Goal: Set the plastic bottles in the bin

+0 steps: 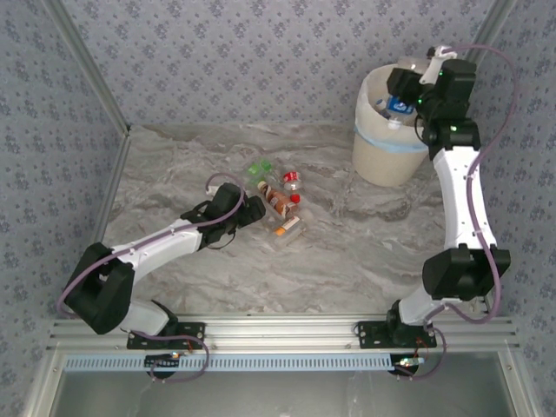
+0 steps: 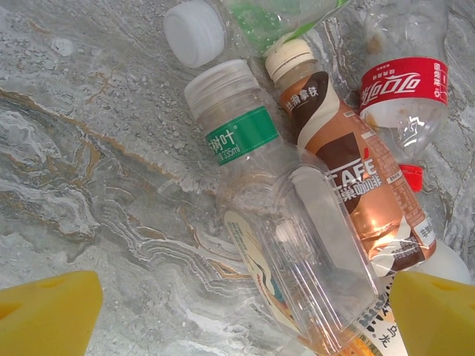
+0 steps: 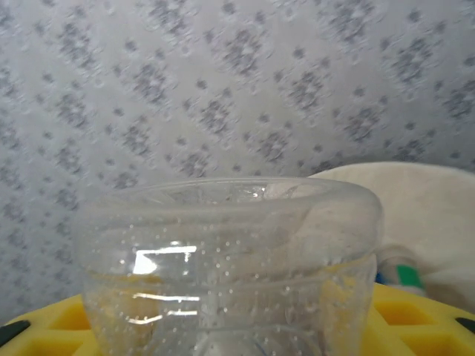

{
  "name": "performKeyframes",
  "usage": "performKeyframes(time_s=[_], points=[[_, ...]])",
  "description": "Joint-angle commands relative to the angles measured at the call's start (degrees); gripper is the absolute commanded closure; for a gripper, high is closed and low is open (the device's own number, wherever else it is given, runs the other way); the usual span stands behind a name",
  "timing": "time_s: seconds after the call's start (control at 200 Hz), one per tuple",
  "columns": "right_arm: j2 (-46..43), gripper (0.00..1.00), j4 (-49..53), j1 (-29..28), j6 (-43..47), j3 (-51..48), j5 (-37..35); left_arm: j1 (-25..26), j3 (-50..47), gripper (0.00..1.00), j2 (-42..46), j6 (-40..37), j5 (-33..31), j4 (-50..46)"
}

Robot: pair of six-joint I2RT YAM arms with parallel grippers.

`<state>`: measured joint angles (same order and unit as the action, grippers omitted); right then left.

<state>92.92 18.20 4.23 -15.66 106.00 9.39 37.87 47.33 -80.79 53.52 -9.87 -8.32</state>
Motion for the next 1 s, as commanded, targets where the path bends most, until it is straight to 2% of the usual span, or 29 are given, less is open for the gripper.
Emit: performKeyframes(time_s=[0.0,0.315,0.435,0.545,0.61,0.75,0.869,0.994], points=[[3.1,0.44,-1.1,1.0,-0.5,3.9,-4.1,-0.4,0.5,0.01,0.6,0.5,0.3,1.3],[11.9,0.43,0.5,1.7,4.3,11.2,-13.8,-0.7,-0.6,0.00,2.1,0.7,-0.2,0.9],[14.0,0.41,1.5,1.6,7.9,12.2,-20.1,-1.2,-1.1,0.01,2.6,0.8,-0.4,0.8],[16.1,0.40,6.5,1.8,9.2,14.7,-27.9,-1.5,-1.5,0.01,2.8,0.9,-0.4,0.8],[16.9,0.35,9.0,1.9,9.4,15.2,-30.5,-1.6,-1.6,0.01,2.7,1.0,-0.3,0.9],[17.3,0.18,11.7,1.7,10.0,14.9,-36.3,-1.9,-1.3,0.01,2.3,0.9,0.1,1.1],[16.4,0.11,12.8,1.6,9.3,15.0,-40.2,-2.0,-0.8,0.01,1.8,0.7,0.6,1.2],[14.3,0.08,13.0,1.6,8.4,14.1,-39.8,-2.1,-0.4,0.00,1.1,0.6,1.1,1.3]])
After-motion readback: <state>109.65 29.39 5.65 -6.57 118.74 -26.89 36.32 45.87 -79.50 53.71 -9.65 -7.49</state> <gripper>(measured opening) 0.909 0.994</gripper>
